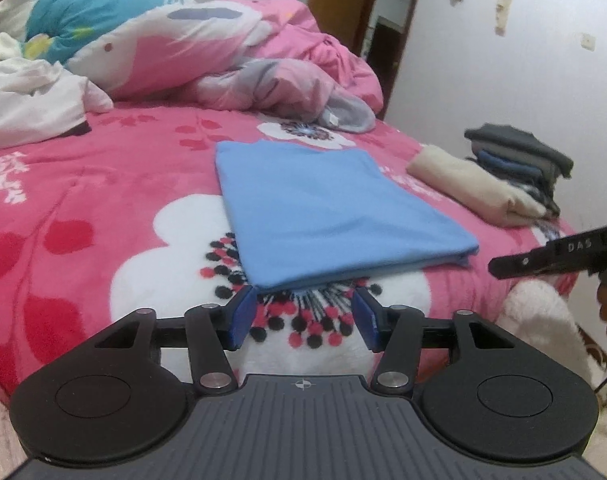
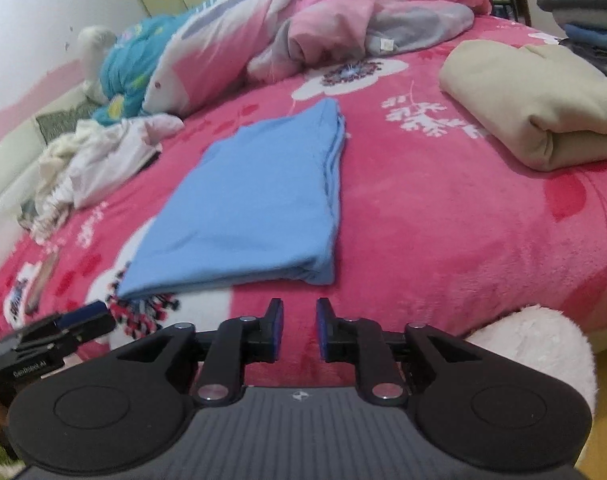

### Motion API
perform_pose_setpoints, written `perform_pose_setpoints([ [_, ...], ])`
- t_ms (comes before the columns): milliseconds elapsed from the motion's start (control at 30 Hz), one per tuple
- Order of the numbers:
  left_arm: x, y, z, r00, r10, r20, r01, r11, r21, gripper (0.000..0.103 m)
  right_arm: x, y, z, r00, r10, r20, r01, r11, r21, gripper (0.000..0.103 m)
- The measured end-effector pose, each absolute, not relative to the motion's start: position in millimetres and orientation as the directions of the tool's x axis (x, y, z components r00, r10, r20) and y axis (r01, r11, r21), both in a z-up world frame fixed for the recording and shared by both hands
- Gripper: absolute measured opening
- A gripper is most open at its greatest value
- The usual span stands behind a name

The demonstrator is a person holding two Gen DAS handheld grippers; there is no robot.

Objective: Fold clothes

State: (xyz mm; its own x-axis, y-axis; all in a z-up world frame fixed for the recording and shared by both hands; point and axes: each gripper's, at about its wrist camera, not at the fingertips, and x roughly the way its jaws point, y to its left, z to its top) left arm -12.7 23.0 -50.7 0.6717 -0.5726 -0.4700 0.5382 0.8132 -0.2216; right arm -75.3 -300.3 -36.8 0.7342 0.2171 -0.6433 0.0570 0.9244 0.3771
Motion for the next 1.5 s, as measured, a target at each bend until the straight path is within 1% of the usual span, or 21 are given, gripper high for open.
perform_pose_setpoints([
  [33,-15,23,-47,0.679,-0.568,-0.464,0.532,0.817,-0.222,0.059,-76,-299,-35,0.737,0.208,-0.643,0.062,0.927,0.371,0.027],
  [67,-18,23,-45,0.687,-0.564,-0.459,0.525,0.821,-0.223,0.061,-76,-296,-34,0.741,0.192,-0.643,0.066,0.932,0.355,0.032],
  [133,-24,23,-40,0.698,-0.555,-0.453,0.514,0.828,-0.224,0.066,-76,-290,-28,0.754,0.159,-0.638,0.082,0.940,0.331,0.052],
  [167,-26,23,-39,0.700,-0.552,-0.453,0.510,0.831,-0.224,0.069,-77,-288,-26,0.760,0.142,-0.634,0.090,0.944,0.319,0.056],
  [200,-28,23,-38,0.702,-0.547,-0.456,0.505,0.834,-0.223,0.071,-77,-285,-23,0.766,0.125,-0.631,0.098,0.947,0.307,0.069],
  [233,-29,23,-37,0.704,-0.541,-0.461,0.499,0.838,-0.221,0.072,-77,-283,-21,0.769,0.116,-0.628,0.101,0.949,0.299,0.080],
  [267,-30,23,-37,0.705,-0.535,-0.466,0.494,0.842,-0.218,0.072,-78,-280,-20,0.773,0.108,-0.626,0.103,0.951,0.291,0.083],
  [300,-31,23,-36,0.706,-0.530,-0.470,0.489,0.845,-0.218,0.075,-78,-277,-18,0.776,0.100,-0.623,0.105,0.953,0.284,0.087],
  [333,-31,23,-36,0.708,-0.525,-0.473,0.483,0.848,-0.218,0.078,-78,-275,-17,0.779,0.092,-0.620,0.107,0.955,0.276,0.095],
  [367,-32,24,-35,0.711,-0.519,-0.474,0.475,0.852,-0.220,0.080,-79,-272,-15,0.782,0.084,-0.618,0.109,0.957,0.269,0.099],
  [400,-32,24,-34,0.716,-0.513,-0.474,0.466,0.856,-0.223,0.084,-80,-269,-14,0.787,0.078,-0.613,0.108,0.960,0.260,0.102],
  [433,-32,25,-34,0.720,-0.507,-0.474,0.457,0.860,-0.226,0.086,-82,-265,-13,0.791,0.072,-0.607,0.106,0.962,0.251,0.102],
  [500,-32,27,-31,0.729,-0.499,-0.469,0.439,0.866,-0.240,0.096,-84,-258,-10,0.798,0.062,-0.600,0.099,0.968,0.232,0.103],
  [600,-32,29,-28,0.739,-0.483,-0.470,0.410,0.876,-0.255,0.101,-86,-249,-7,0.803,0.047,-0.594,0.091,0.975,0.201,0.103],
  [667,-32,29,-25,0.744,-0.469,-0.476,0.391,0.883,-0.259,0.103,-88,-245,-5,0.810,0.041,-0.585,0.086,0.978,0.188,0.103],
  [867,-31,28,-21,0.745,-0.423,-0.516,0.342,0.906,-0.249,0.103,-88,-243,-2,0.797,-0.004,-0.604,0.136,0.976,0.172,0.103],
  [1000,-31,27,-19,0.746,-0.384,-0.544,0.303,0.923,-0.236,0.103,-89,-243,-2,0.793,-0.007,-0.609,0.135,0.977,0.164,0.103],
  [1133,-29,24,-18,0.754,-0.328,-0.569,0.266,0.945,-0.192,0.103,-87,-238,-2,0.790,-0.038,-0.612,0.149,0.980,0.131,0.103],
  [1400,-25,18,-17,0.764,-0.214,-0.609,0.197,0.976,-0.096,0.103,-87,-231,0,0.811,-0.063,-0.581,0.147,0.984,0.098,0.103],
  [1500,-24,16,-16,0.765,-0.170,-0.621,0.171,0.984,-0.059,0.103,-85,-231,-1,0.803,-0.053,-0.594,0.136,0.986,0.096,0.103],
])
